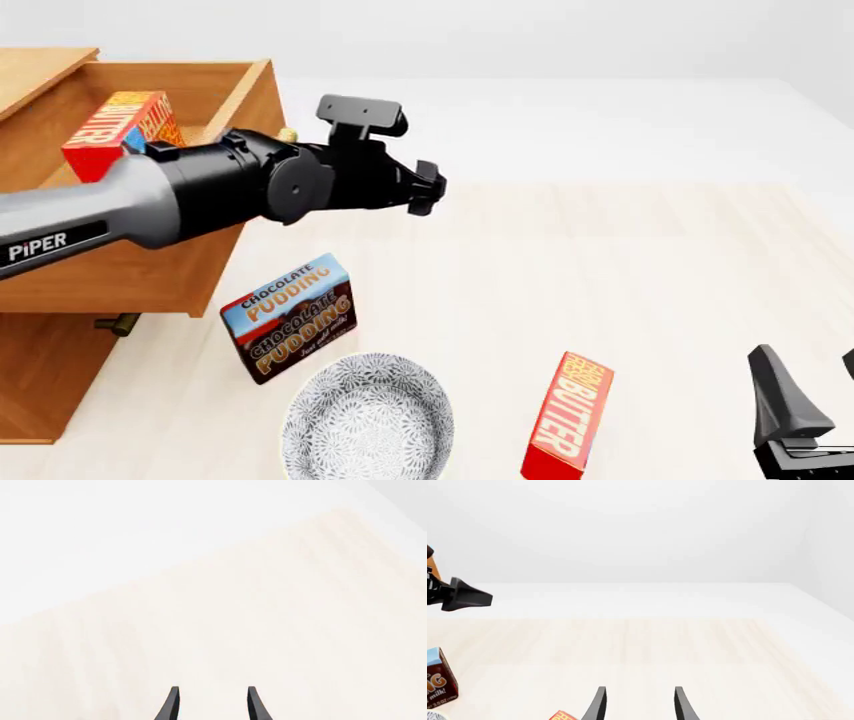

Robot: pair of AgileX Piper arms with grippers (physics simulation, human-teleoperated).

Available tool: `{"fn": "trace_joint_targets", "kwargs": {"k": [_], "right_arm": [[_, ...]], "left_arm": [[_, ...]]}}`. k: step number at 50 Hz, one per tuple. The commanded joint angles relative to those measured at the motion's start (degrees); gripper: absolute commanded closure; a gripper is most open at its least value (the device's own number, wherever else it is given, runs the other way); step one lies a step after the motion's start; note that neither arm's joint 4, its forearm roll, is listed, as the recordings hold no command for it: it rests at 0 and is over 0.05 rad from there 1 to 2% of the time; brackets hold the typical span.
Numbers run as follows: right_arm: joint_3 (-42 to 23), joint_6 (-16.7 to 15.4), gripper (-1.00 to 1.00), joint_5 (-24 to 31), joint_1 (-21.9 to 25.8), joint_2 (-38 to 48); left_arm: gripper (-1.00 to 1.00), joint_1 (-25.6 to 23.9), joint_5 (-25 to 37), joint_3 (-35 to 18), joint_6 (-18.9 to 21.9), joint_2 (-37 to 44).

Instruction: Put the butter at the front in the top drawer of the cabinet and close it.

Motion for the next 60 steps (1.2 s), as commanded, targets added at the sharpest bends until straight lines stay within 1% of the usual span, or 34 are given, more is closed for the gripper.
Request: {"fn": "trace_joint_targets", "kwargs": {"k": [1,23,27,28,38,40,60], "right_arm": [[0.0,0.0,-1.0,-0.1,0.0,0.0],[0.0,0.0,-1.0,-0.1,0.0,0.0],[0.0,0.0,-1.0,-0.1,0.0,0.0],[0.0,0.0,-1.0,-0.1,0.0,0.0],[0.0,0.0,-1.0,-0.1,0.0,0.0],[0.0,0.0,-1.0,-0.1,0.0,0.0],[0.0,0.0,-1.0,-0.1,0.0,0.0]], "left_arm": [[-1.0,2.0,-1.9,0.9,0.2,1.6],[-1.0,7.1,-2.8,2.5,0.9,1.8],[-1.0,7.1,-2.8,2.5,0.9,1.8],[-1.0,8.3,-3.1,3.4,0.7,1.6],[-1.0,10.3,-3.4,4.8,1.1,0.4],[-1.0,11.4,-3.4,5.2,1.5,0.0],[-1.0,15.4,-4.2,8.5,2.2,-2.0]]}}
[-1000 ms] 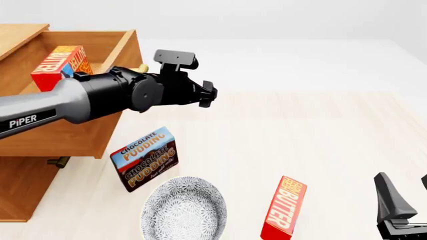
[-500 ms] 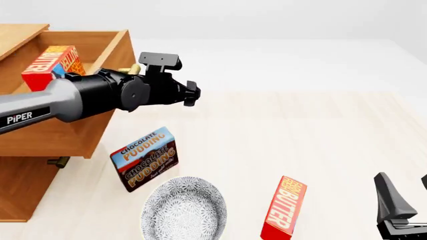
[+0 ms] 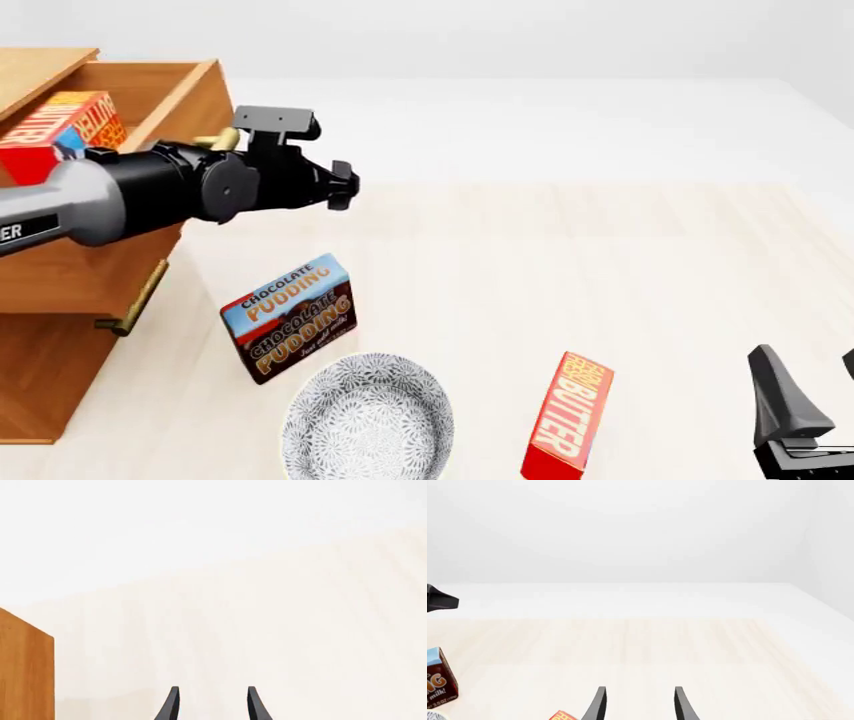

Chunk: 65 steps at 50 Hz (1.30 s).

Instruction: Put the butter at the front in the top drawer of the cabinet and close it.

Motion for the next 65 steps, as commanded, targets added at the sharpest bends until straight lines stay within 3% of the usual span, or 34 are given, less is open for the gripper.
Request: {"fn": "trace_joint_targets", "kwargs": {"k": [1,65], "right_arm": [[0.0,0.0,-1.0,-0.1,0.0,0.0],[0.0,0.0,-1.0,-0.1,0.0,0.0]], "left_arm": [[-1.0,2.7,-0.7,2.4,0.9,-1.1],[-1.0,17.2,-2.5,10.1,3.0,-7.7]]}}
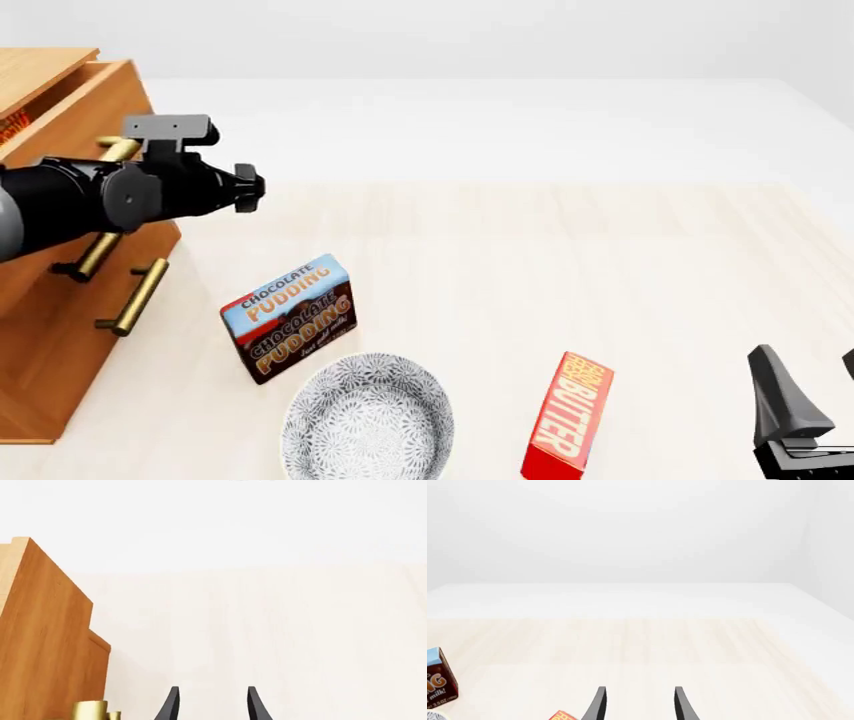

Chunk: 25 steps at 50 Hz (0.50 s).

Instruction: Put the butter at the front in the top drawer of the cabinet and close it.

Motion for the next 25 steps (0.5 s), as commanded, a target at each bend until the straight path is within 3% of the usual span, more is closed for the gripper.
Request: {"fn": "trace_joint_targets", "kwargs": {"k": [1,25], "right_arm": [[0.0,0.0,-1.0,-0.1,0.0,0.0],[0.0,0.0,-1.0,-0.1,0.0,0.0]], "left_arm": [[-1.0,3.3,-0.4,1.8,0.3,-1.7],[-1.0,8.7,-0.2,4.0,0.9,-4.8]]}}
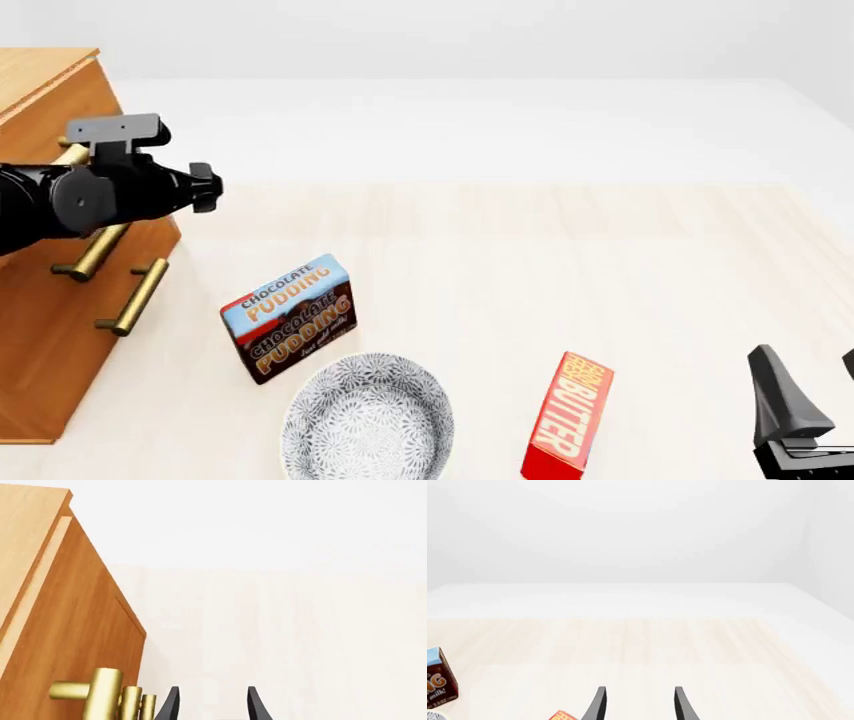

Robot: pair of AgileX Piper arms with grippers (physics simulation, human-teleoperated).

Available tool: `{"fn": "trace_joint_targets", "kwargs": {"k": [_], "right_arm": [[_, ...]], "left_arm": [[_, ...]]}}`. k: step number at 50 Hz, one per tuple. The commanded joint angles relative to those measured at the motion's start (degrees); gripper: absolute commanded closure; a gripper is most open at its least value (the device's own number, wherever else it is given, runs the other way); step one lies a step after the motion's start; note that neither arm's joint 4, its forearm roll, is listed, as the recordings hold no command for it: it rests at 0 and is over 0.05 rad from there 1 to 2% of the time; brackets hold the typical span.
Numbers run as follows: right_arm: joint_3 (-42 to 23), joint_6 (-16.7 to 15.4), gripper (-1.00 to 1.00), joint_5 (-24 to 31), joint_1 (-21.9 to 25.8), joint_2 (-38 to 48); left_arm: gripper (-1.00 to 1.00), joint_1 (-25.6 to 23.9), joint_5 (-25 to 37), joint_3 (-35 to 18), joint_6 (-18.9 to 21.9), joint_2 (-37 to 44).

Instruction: Put the butter at the front in the top drawer of the cabinet and close it.

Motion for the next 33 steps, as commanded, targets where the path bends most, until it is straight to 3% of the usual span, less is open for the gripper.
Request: {"fn": "trace_joint_targets", "kwargs": {"k": [1,21,27,28,33], "right_arm": [[0.0,0.0,-1.0,-0.1,0.0,0.0],[0.0,0.0,-1.0,-0.1,0.0,0.0],[0.0,0.0,-1.0,-0.1,0.0,0.0],[0.0,0.0,-1.0,-0.1,0.0,0.0],[0.0,0.0,-1.0,-0.1,0.0,0.0]], "left_arm": [[-1.0,3.0,-0.2,1.3,0.8,-1.5],[-1.0,4.3,0.9,2.6,1.1,-4.5],[-1.0,-2.3,1.1,3.4,0.0,-6.3],[-1.0,-5.4,1.4,4.1,0.6,-7.7],[-1.0,-7.1,2.6,5.1,0.0,-10.9]]}}
